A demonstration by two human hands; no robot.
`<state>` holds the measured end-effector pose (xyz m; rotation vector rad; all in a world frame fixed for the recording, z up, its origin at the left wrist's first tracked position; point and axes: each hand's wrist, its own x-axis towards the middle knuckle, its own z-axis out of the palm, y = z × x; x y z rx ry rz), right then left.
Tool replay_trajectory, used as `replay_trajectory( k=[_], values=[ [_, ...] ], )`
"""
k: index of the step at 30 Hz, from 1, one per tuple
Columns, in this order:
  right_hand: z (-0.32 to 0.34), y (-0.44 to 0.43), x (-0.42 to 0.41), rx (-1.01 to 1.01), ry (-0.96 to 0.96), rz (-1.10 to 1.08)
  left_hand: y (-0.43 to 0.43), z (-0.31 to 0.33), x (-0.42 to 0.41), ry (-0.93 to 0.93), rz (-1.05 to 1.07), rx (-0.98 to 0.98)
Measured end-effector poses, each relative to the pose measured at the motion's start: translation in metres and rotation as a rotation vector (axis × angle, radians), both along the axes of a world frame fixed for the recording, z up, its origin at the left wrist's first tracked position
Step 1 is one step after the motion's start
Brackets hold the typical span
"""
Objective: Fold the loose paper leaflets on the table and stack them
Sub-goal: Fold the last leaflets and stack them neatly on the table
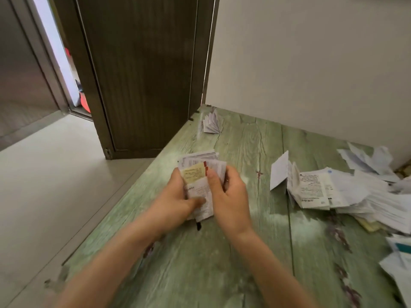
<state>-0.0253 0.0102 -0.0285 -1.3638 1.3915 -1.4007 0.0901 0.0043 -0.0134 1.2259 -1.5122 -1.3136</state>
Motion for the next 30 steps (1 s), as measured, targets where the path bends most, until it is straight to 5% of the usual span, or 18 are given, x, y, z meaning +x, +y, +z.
replay_trajectory(
  k=[7, 22, 30],
  values=[
    [0.0, 0.007, 0.004, -0.104, 0.056, 0.169, -0.003, -0.008, 0.005, -0.003, 0.145, -0.343],
    [-0.009, -0.005, 0.0, 0.001, -0.091, 0.201, -0.012, -0.02, -0.004, 0.052, 0.135, -0.354],
    [-0.02, -0.002, 0.01, 0.047, 0.139, 0.201, -0.004, -0.03, -0.01, -0.068, 0.12, -0.354]
  ],
)
